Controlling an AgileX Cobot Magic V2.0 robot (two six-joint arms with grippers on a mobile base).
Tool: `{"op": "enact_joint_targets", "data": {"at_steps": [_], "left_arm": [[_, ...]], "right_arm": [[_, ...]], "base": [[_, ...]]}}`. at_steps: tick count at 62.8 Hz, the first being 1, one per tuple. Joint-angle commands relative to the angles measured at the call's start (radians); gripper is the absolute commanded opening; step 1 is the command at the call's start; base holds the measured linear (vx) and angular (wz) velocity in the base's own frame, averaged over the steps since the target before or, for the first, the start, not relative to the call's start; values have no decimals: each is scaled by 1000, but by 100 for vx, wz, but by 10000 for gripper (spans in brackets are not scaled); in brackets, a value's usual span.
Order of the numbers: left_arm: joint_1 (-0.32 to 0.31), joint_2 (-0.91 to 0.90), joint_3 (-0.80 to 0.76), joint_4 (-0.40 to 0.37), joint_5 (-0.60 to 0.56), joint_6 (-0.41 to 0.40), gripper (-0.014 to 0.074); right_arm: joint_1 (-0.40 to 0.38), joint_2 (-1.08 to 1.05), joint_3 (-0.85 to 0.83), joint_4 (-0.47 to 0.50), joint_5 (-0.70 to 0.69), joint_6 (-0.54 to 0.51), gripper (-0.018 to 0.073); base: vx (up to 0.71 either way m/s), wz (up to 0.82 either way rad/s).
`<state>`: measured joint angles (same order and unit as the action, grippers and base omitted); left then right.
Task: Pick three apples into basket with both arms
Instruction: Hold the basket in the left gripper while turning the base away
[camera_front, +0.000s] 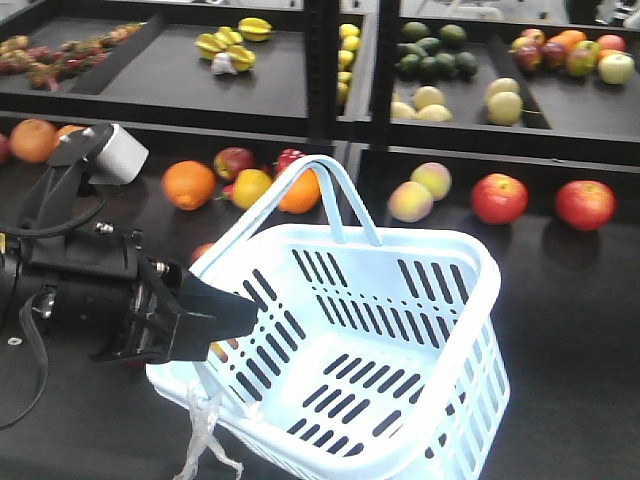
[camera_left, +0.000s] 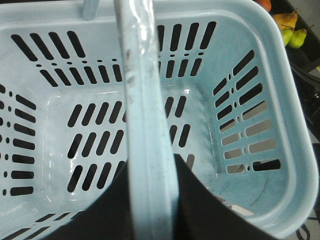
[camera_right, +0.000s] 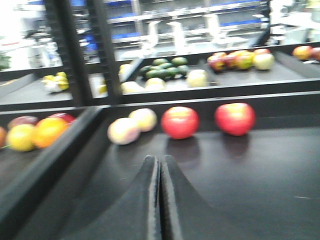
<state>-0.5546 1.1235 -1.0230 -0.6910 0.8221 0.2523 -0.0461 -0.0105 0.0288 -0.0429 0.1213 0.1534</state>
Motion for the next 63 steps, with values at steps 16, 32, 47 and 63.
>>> {"op": "enact_joint_targets", "data": {"at_steps": [16, 32, 47, 63], "left_arm": [[-4, -25, -29, -56, -54, -2, -8], [-4, -25, -29, -56, -53, -2, -8], [-4, -25, -29, -56, -47, -2, -8], [-4, -25, -29, -56, -47, -2, -8]], "right_arm": [[-4, -10, 13, -6, -78, -12, -4], [-4, -10, 13, -6, -78, -12, -4], [-4, -10, 13, -6, -78, -12, -4], [-4, -10, 13, -6, -78, -12, -4]], "base": [[-13, 50], [-15, 54], [-15, 57], [-16, 61]]}}
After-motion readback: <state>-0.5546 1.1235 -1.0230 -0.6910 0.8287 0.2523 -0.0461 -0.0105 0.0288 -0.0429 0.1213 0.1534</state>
